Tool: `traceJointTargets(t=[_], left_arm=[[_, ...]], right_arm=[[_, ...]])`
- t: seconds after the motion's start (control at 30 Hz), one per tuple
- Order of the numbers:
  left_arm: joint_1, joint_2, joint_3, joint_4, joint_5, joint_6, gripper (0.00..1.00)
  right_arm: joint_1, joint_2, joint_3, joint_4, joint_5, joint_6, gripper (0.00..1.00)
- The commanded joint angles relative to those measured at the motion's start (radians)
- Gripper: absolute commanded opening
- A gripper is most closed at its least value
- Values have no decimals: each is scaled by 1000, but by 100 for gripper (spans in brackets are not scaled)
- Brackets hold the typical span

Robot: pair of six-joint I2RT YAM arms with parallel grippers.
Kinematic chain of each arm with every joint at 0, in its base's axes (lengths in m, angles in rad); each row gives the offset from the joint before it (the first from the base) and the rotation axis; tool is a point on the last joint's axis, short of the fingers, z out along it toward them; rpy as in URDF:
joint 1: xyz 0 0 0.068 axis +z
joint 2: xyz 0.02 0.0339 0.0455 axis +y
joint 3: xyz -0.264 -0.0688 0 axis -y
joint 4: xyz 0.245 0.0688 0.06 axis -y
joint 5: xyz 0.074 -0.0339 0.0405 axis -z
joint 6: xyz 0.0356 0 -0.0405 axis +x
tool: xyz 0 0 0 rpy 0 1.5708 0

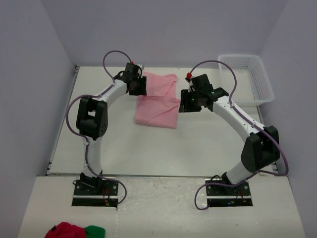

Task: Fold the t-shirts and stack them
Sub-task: Fold the folded rectangular tshirt in 1/3 of the way

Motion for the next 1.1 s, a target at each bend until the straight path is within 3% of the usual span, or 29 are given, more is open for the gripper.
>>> traceJointTargets(t=[0.0, 0.37, 0.57, 0.67, 0.8, 1.07], left_arm=[[-9, -4, -14, 31, -22, 24, 54], [-12, 52, 17, 23, 0, 22, 52], [-18, 77, 29, 29, 30, 10, 40], [-18, 77, 30, 32, 26, 8, 29], [-18, 63, 30, 35, 12, 10, 2], [-35, -67, -34, 47, -25, 4, 0]], right_arm=[[-2, -37, -33, 42, -2, 17, 47], [-2, -54, -62, 48, 1, 15, 47], [-2, -54, -74, 48, 19, 15, 47], [-2, -52, -77, 46, 19, 15, 47], [-4, -51, -81, 52, 13, 15, 47], [-2, -27, -85, 68, 7, 23, 47]])
